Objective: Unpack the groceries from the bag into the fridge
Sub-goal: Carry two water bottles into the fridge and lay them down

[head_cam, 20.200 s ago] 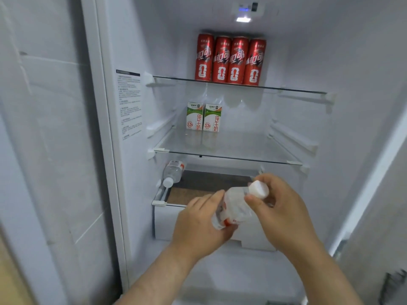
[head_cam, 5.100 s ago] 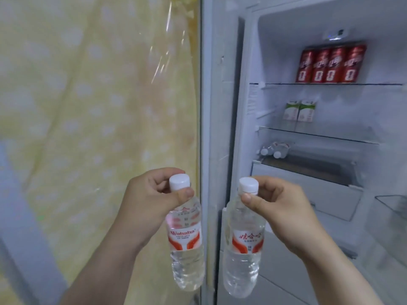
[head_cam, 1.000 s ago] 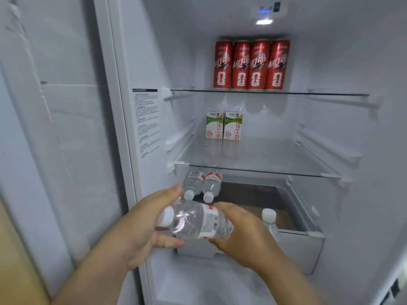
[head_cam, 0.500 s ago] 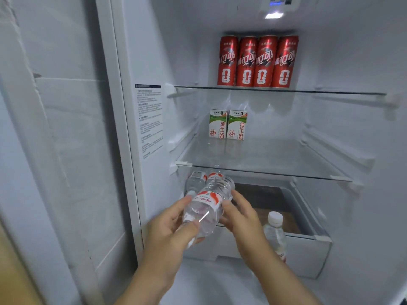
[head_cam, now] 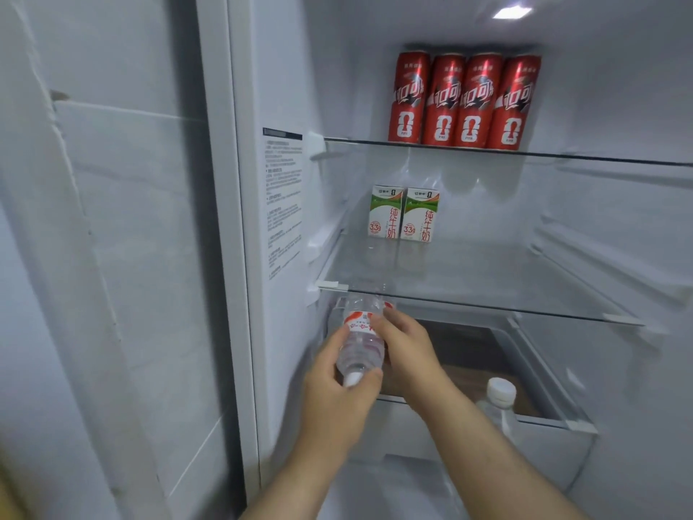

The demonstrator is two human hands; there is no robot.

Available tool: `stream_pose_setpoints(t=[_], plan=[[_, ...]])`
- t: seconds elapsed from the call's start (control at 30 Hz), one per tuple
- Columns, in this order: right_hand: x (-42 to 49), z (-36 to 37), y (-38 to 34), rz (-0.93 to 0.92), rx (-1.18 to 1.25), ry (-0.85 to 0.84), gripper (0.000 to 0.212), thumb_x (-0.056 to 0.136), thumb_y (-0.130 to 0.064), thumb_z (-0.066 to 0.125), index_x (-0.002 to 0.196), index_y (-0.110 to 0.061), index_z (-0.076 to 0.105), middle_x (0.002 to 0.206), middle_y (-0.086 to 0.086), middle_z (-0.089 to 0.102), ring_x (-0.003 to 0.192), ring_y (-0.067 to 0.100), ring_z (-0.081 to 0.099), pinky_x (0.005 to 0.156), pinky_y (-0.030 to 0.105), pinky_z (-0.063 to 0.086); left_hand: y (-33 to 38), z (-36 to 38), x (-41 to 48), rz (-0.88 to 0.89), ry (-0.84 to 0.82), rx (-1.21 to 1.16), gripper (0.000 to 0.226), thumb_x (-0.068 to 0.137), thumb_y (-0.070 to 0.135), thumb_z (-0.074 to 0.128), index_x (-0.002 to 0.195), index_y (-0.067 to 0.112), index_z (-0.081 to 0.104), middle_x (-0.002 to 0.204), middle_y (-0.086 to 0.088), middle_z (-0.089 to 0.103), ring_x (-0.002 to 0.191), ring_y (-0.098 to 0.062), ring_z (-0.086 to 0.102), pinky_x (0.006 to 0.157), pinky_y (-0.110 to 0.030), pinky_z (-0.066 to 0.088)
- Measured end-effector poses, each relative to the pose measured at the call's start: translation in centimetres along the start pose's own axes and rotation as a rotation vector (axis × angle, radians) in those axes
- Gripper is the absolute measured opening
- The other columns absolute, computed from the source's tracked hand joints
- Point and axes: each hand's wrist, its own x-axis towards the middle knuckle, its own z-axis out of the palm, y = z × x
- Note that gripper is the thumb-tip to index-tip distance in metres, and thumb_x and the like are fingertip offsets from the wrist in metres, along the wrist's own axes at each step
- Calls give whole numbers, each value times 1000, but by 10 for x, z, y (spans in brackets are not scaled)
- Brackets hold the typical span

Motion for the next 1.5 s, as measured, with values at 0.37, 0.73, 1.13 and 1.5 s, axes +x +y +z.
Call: stream_pose_setpoints(t=[0.37,0.73,1.13,1.5], plan=[[34,11,2,58,-10,-234,27,90,-16,67,117,-12,65,109,14,73,102,30,71,96,50,53,-13,12,46,23,63,-36,63,83,2,70,135,33,52,113,21,64,98,12,62,79,-8,50],[58,11,-9,-54,-456,-236,75,69,-69,70,131,-30,55,124,-4,65,114,16,61,99,41,50,-49,24,41,-33,232,-173,24,99,16,51,116,22,67,112,5,70,106,-10,65,92,-32,55],[88,20,-33,-87,-758,-221,29,97,-44,54,107,-18,57,103,4,65,90,15,61,74,27,52,-39,38,73,-224,270,-363,26,104,22,43,105,15,68,104,-4,69,97,-16,67,65,-25,56],[113,23,-28,-16,-789,-171,45,102,-43,45,125,-5,55,92,7,61,75,19,60,56,24,46,-34,45,90,-385,234,-410,28,103,33,45,115,14,61,101,-11,70,84,-23,72,67,-33,60]])
